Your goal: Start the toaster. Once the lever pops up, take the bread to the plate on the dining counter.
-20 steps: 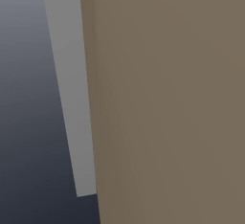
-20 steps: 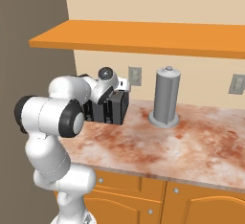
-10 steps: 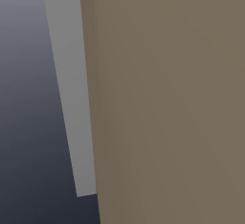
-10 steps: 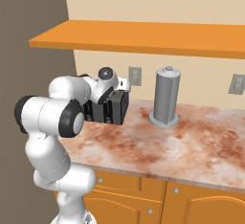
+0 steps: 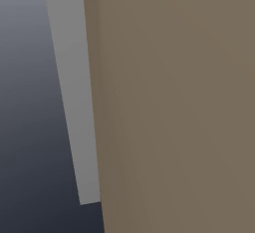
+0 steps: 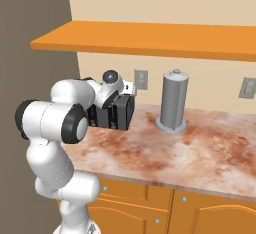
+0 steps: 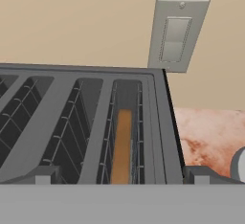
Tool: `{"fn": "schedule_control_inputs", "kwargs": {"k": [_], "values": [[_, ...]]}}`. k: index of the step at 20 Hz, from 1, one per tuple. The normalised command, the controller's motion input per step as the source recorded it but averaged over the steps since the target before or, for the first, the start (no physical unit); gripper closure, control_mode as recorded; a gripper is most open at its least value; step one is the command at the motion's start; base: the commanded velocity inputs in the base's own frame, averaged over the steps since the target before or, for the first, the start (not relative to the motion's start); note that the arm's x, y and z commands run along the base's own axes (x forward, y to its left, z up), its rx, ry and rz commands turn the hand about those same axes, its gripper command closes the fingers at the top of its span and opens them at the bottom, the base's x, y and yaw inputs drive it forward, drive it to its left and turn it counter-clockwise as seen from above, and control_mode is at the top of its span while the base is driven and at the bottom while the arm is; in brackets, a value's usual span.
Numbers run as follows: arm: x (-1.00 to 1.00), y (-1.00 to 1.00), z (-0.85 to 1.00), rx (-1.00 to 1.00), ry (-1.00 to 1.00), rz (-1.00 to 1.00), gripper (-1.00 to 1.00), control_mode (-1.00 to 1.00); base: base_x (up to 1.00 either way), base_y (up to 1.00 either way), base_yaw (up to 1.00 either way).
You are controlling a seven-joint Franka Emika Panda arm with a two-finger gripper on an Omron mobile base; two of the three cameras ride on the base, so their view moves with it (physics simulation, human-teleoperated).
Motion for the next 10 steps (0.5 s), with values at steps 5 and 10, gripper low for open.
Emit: {"fn": "schedule_control_inputs", "kwargs": {"k": [5, 10], "values": [[0.0, 0.0, 0.0, 0.0, 0.0, 0.0, -1.0, -1.0, 0.0, 0.0, 0.0], [0.0, 0.0, 0.0, 0.0, 0.0, 0.0, -1.0, -1.0, 0.0, 0.0, 0.0]]}}
